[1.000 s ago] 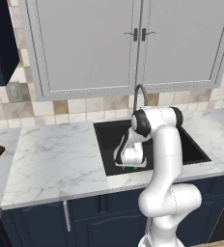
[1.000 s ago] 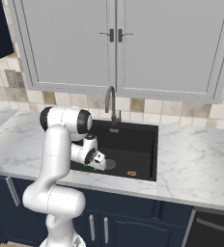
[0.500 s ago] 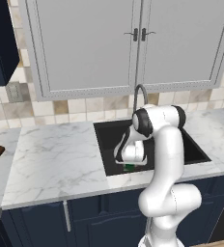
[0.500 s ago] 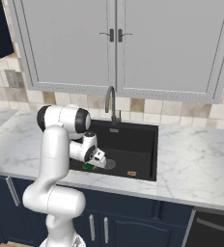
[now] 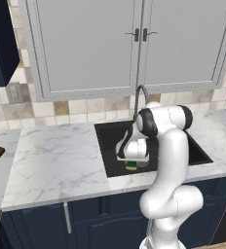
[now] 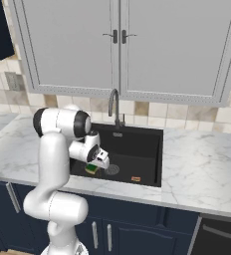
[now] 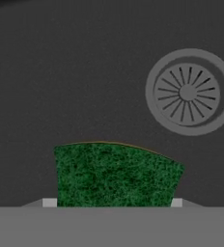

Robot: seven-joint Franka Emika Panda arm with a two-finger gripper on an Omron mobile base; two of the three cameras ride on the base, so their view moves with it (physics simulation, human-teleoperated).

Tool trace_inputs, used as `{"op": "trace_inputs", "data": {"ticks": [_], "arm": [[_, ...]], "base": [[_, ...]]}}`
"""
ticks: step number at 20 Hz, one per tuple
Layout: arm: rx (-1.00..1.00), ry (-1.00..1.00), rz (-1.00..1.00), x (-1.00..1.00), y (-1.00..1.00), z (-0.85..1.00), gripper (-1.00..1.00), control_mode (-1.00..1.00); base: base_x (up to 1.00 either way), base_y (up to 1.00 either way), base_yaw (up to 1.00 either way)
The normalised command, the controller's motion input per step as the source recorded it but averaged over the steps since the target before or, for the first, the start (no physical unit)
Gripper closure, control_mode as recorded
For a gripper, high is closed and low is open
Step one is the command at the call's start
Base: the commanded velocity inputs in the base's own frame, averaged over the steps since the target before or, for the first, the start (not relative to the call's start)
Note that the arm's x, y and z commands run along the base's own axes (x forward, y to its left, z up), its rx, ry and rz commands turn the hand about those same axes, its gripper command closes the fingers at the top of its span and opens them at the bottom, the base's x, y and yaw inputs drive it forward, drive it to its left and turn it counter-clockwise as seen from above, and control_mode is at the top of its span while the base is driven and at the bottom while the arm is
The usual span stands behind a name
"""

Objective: Pick up the sponge and bar soap from the sink, and place them back in the cabinet, and close the cabinet door.

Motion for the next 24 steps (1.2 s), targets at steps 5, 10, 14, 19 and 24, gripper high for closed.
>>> {"op": "trace_inputs", "data": {"ticks": [5, 10, 14, 19, 24], "arm": [[0.0, 0.0, 0.0, 0.0, 0.0, 0.28, 1.0, -1.0], [0.0, 0.0, 0.0, 0.0, 0.0, 0.3, 1.0, -1.0], [0.0, 0.0, 0.0, 0.0, 0.0, 0.33, 1.0, -1.0], [0.0, 0.0, 0.0, 0.0, 0.0, 0.3, 1.0, -1.0], [0.0, 0.0, 0.0, -0.06, 0.0, 0.26, 1.0, -1.0]], "base": [[0.0, 0.0, 0.0], [0.0, 0.0, 0.0], [0.0, 0.0, 0.0], [0.0, 0.0, 0.0], [0.0, 0.0, 0.0]]}}
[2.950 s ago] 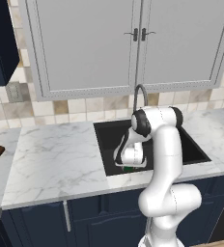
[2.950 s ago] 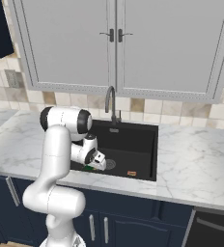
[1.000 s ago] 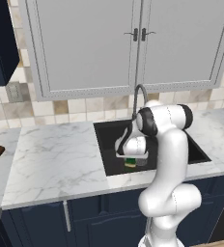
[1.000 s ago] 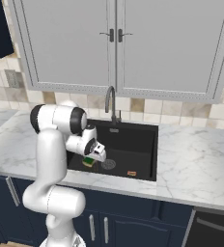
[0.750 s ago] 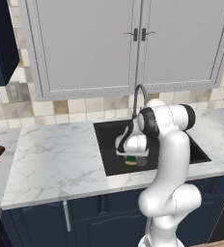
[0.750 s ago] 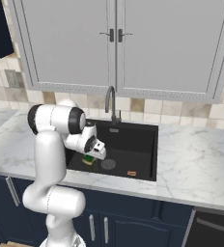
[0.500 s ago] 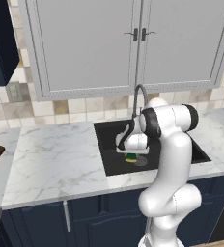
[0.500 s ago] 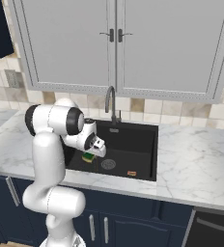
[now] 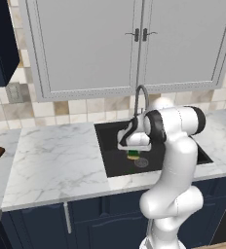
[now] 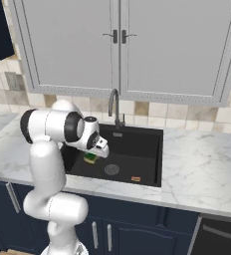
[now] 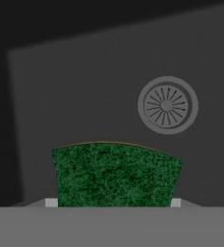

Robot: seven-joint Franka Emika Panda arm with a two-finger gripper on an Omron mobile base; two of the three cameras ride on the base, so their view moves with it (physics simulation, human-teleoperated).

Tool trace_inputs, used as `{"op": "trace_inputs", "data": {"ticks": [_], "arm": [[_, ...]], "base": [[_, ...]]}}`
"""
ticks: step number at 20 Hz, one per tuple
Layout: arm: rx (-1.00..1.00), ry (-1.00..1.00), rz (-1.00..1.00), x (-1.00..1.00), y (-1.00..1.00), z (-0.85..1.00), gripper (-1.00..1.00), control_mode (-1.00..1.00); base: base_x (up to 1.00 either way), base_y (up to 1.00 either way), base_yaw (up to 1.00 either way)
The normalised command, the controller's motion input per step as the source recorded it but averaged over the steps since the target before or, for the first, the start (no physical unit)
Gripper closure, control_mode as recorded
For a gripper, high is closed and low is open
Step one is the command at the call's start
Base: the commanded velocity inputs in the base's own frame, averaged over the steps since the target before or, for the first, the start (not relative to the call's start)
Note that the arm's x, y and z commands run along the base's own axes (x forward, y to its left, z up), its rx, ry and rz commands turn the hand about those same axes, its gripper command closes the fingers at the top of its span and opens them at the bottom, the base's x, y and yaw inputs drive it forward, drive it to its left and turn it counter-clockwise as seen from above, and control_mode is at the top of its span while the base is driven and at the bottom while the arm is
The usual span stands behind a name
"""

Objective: Pick up the sponge and bar soap from the sink, and place them back in the cabinet, and close the cabinet door.

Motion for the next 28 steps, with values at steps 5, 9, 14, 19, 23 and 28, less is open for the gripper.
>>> {"op": "trace_inputs", "data": {"ticks": [5, 9, 14, 19, 23, 28], "arm": [[0.0, 0.0, 0.0, -0.41, 0.0, 0.35, 1.0, -1.0], [-0.01, 0.0, 0.0, -0.55, 0.0, 0.37, 1.0, -1.0], [-0.03, 0.0, 0.0, -0.59, 0.0, 0.39, 1.0, -1.0], [0.0, 0.01, 0.0, -0.42, 0.0, 0.48, 1.0, -1.0], [0.0, 0.07, 0.0, -0.23, 0.0, 0.55, 1.0, -1.0], [-0.01, 0.09, 0.0, -0.24, 0.0, 0.47, 1.0, -1.0]], "base": [[0.0, 0.0, 0.0], [0.0, 0.0, 0.0], [0.0, 0.0, 0.0], [0.0, 0.0, 0.0], [0.0, 0.0, 0.0], [0.0, 0.0, 0.0]]}}
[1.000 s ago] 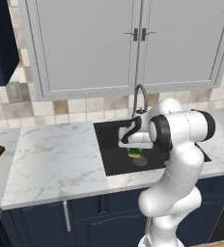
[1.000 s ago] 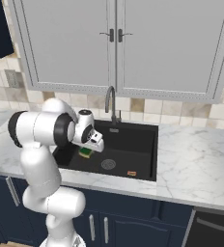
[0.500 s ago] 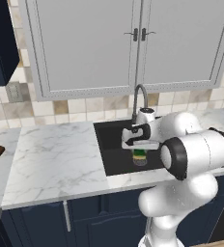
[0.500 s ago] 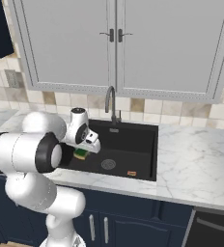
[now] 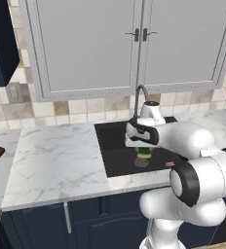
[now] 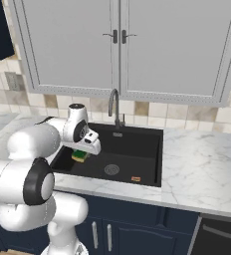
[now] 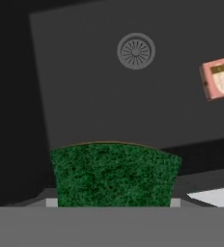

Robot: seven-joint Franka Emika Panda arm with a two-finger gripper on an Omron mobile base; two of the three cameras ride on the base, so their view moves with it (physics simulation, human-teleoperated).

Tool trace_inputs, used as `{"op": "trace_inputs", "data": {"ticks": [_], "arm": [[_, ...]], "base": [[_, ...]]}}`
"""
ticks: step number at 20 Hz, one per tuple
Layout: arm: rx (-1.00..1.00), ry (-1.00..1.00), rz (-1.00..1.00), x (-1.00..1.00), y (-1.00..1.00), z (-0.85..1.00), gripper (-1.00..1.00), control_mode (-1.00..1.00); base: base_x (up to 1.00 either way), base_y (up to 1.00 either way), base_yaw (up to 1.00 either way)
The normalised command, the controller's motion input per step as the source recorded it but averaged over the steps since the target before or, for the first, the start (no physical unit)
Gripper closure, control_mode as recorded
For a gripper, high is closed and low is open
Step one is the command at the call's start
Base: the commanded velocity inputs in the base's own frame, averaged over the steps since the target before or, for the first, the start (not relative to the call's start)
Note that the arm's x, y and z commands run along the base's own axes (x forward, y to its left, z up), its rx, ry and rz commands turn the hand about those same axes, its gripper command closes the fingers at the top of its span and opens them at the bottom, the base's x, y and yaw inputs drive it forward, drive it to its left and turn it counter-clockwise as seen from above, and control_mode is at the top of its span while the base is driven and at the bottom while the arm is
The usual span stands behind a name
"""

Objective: Pick up the sponge and bar soap from the sink, and place them back in the cabinet, and close the cabinet door.

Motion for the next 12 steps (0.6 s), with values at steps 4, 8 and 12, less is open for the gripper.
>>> {"op": "trace_inputs", "data": {"ticks": [4, 8, 12], "arm": [[-0.01, 0.07, 0.0, -0.27, 0.0, 0.35, 1.0, -1.0], [-0.01, 0.04, 0.01, -0.32, -0.01, 0.27, 1.0, -1.0], [-0.02, 0.05, 0.0, -0.21, 0.0, 0.23, 1.0, -1.0]], "base": [[0.0, 0.0, 0.0], [0.0, 0.0, 0.0], [0.0, 0.0, 0.0]]}}
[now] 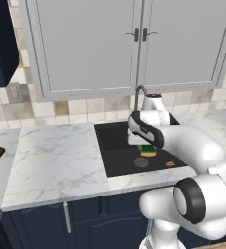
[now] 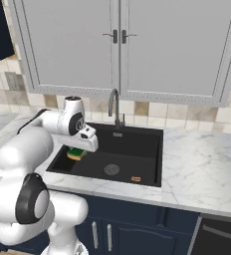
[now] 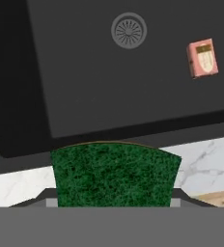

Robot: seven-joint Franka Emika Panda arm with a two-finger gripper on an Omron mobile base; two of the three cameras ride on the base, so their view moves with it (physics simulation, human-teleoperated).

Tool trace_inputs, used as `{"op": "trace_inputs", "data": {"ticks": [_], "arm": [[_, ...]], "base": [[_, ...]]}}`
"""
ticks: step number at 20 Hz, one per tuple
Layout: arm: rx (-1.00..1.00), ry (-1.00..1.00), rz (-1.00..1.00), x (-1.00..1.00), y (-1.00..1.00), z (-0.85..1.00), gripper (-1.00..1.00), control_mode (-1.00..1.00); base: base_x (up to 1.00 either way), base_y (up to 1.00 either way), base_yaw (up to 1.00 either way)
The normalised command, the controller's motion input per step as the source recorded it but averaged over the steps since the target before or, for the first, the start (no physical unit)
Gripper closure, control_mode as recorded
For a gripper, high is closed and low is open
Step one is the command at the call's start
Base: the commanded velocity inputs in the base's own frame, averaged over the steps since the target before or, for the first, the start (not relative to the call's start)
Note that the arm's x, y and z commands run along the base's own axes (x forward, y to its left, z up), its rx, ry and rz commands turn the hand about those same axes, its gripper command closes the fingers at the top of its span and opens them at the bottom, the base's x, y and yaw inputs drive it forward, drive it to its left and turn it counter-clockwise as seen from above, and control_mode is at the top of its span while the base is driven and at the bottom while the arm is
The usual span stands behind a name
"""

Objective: Pick up the sponge and bar soap from the sink, and place them back in the cabinet, and close the cabinet door.

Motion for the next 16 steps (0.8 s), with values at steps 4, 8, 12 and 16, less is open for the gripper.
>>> {"op": "trace_inputs", "data": {"ticks": [4, 8, 12, 16], "arm": [[0.0, 0.05, 0.0, -0.24, 0.0, 0.27, 1.0, -1.0], [0.0, 0.04, 0.0, -0.19, 0.0, 0.3, 1.0, -1.0], [-0.02, 0.04, 0.0, -0.18, 0.0, 0.33, 1.0, -1.0], [-0.05, 0.0, 0.01, -0.26, 0.0, 0.2, 1.0, -1.0]], "base": [[0.0, 0.0, 0.0], [0.0, 0.0, 0.0], [0.0, 0.0, 0.0], [0.0, 0.0, 0.0]]}}
